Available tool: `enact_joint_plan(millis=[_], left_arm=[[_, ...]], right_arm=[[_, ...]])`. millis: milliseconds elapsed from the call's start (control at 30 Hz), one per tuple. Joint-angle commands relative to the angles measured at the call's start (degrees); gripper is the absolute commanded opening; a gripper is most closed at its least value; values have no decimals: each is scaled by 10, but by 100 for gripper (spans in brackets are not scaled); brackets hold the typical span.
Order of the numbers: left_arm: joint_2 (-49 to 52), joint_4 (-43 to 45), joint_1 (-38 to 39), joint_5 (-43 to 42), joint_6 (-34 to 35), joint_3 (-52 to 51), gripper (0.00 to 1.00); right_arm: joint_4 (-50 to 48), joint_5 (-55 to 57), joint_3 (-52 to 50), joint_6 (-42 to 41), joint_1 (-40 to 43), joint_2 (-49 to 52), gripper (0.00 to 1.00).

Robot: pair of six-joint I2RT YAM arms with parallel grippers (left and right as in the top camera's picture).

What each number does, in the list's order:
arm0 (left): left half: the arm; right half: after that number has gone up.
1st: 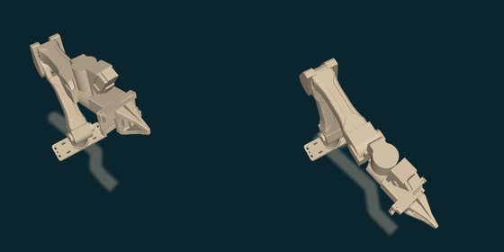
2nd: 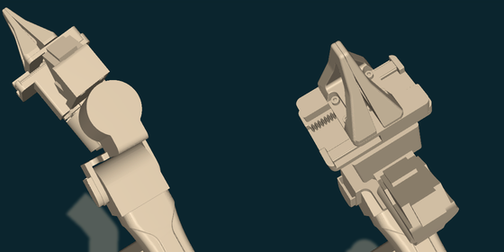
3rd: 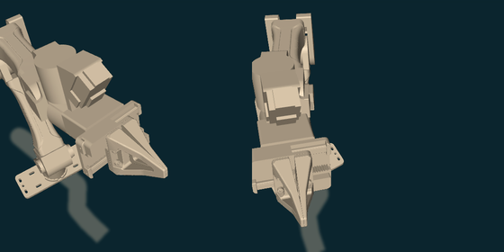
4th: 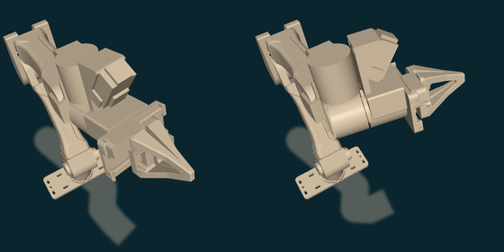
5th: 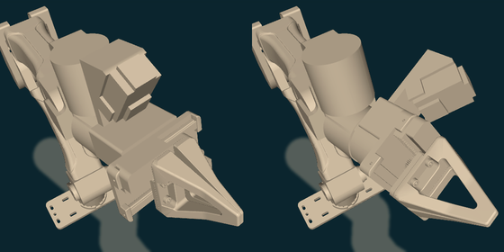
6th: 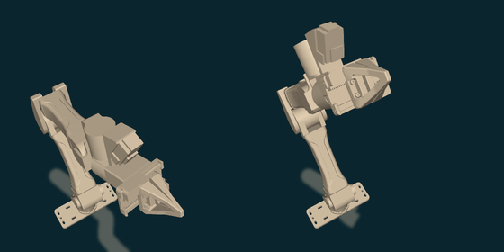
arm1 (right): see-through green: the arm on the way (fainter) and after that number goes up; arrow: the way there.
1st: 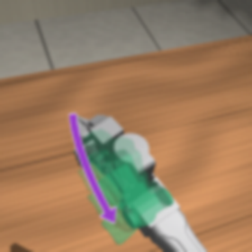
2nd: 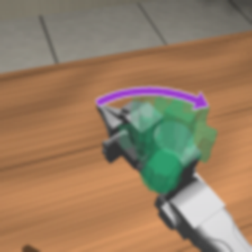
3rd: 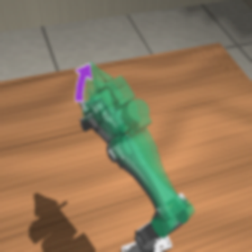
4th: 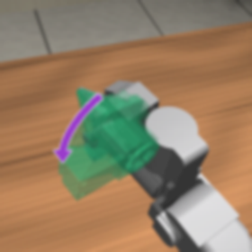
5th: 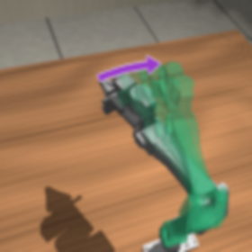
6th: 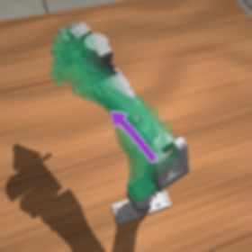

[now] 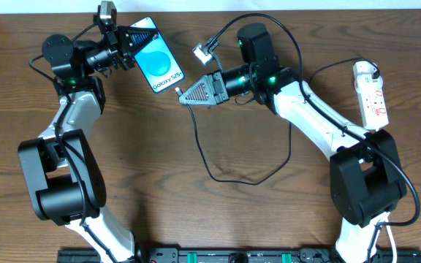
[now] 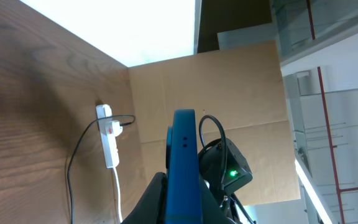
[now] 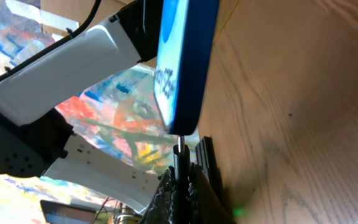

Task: Plug charger to phone and switch on socket
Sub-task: 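Align and push the connector into the phone's port with the right gripper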

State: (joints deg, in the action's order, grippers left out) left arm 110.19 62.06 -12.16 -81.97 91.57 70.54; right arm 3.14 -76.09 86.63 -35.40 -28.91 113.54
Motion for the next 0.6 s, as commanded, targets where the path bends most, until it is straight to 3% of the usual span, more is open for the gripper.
enact_joint_plan(millis=[0, 567], left_arm=[[-5, 9, 0, 1, 6, 9, 7], [-5, 9, 6, -12, 0, 9, 7]], right_arm=[[-2, -26, 6, -1, -5, 1, 1], [-2, -38, 6, -2, -8, 1, 1]])
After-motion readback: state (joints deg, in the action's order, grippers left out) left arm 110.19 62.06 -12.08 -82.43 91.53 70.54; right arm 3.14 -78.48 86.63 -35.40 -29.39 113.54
